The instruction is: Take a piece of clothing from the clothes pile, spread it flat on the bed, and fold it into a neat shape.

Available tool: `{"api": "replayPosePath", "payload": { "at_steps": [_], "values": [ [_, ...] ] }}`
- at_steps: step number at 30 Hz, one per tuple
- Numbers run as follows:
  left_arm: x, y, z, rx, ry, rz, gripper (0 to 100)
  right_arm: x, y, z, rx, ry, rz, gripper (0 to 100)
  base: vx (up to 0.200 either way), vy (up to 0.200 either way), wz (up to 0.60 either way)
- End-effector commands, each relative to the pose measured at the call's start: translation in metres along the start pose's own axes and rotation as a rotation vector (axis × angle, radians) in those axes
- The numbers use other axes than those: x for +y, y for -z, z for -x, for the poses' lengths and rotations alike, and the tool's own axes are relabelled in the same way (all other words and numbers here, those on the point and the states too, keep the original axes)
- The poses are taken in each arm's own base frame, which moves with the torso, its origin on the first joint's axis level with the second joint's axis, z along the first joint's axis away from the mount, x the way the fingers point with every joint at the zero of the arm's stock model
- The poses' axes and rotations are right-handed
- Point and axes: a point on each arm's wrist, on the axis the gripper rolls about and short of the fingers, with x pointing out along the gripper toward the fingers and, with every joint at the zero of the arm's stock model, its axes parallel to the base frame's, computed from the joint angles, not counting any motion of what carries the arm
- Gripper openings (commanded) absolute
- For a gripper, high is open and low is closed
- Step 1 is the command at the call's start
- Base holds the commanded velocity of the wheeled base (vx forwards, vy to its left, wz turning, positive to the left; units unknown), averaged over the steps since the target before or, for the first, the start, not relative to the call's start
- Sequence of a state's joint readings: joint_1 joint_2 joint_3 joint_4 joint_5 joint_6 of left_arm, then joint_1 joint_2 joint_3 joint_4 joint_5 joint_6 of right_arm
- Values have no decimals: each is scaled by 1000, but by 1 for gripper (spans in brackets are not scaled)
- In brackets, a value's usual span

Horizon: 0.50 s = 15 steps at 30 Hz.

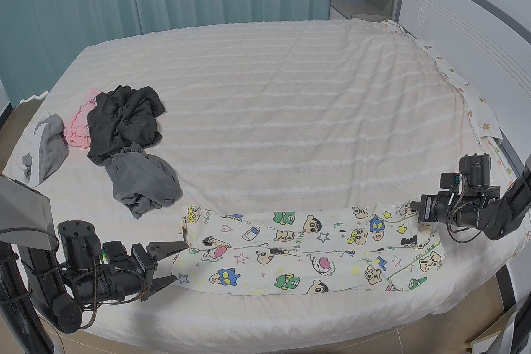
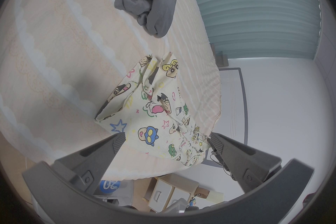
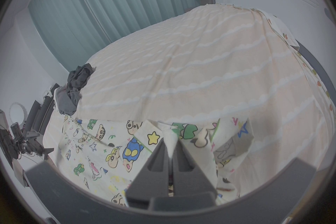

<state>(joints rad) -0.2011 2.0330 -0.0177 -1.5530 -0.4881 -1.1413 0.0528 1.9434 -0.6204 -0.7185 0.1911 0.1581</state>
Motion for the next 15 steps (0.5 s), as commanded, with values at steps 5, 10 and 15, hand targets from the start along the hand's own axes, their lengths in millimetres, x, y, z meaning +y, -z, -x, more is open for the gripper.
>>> {"api": "replayPosePath", "payload": {
  "at_steps": [5, 10, 15],
  "values": [
    [2, 2, 2, 4, -11, 6, 100, 9, 0, 33, -37, -65, 33, 0, 0, 0, 0],
    [2, 2, 2, 2, -12, 6, 100, 12, 1, 44, -71, -145, 51, 0, 0, 0, 0],
    [2, 2, 2, 3, -12, 6, 100, 13, -1, 41, -121, -194, 71, 0, 0, 0, 0]
  ]
}}
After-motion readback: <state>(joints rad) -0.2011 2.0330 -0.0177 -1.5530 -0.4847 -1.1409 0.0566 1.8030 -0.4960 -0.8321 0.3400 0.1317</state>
